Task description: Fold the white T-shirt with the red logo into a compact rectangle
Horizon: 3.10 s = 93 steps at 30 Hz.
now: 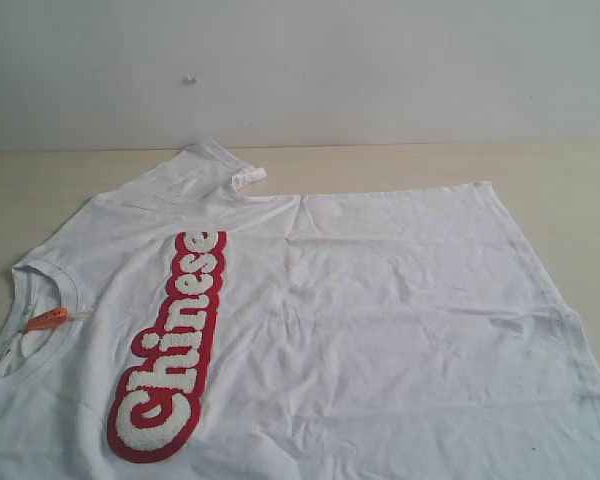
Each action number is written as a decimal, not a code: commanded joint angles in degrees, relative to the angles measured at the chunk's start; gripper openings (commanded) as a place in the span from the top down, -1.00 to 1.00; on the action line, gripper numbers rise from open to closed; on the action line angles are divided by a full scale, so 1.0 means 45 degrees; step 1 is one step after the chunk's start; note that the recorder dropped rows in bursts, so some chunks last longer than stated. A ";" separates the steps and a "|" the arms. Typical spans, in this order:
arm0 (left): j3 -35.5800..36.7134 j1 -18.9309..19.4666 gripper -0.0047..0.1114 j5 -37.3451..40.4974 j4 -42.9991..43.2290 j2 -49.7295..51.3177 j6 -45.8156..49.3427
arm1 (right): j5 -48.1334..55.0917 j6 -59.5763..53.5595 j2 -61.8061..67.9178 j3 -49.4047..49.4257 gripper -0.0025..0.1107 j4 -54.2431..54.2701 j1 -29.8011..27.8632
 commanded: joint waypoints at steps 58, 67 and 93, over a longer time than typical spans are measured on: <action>-1.4064 -0.0128 0.92 0.0542 0.0682 1.2395 -0.2095 | 0.1509 -0.0152 0.9527 -1.3328 0.96 0.2243 -0.0043; -1.4064 -0.0250 0.92 0.3989 -0.4610 1.7130 0.6443 | 0.5866 -0.1640 1.4864 -1.4576 0.96 0.1997 -0.0043; -1.3156 -0.0250 -0.09 0.7311 -0.3303 2.1245 2.0691 | 0.8552 -1.6993 2.1239 -1.3264 -0.13 0.4916 -0.0043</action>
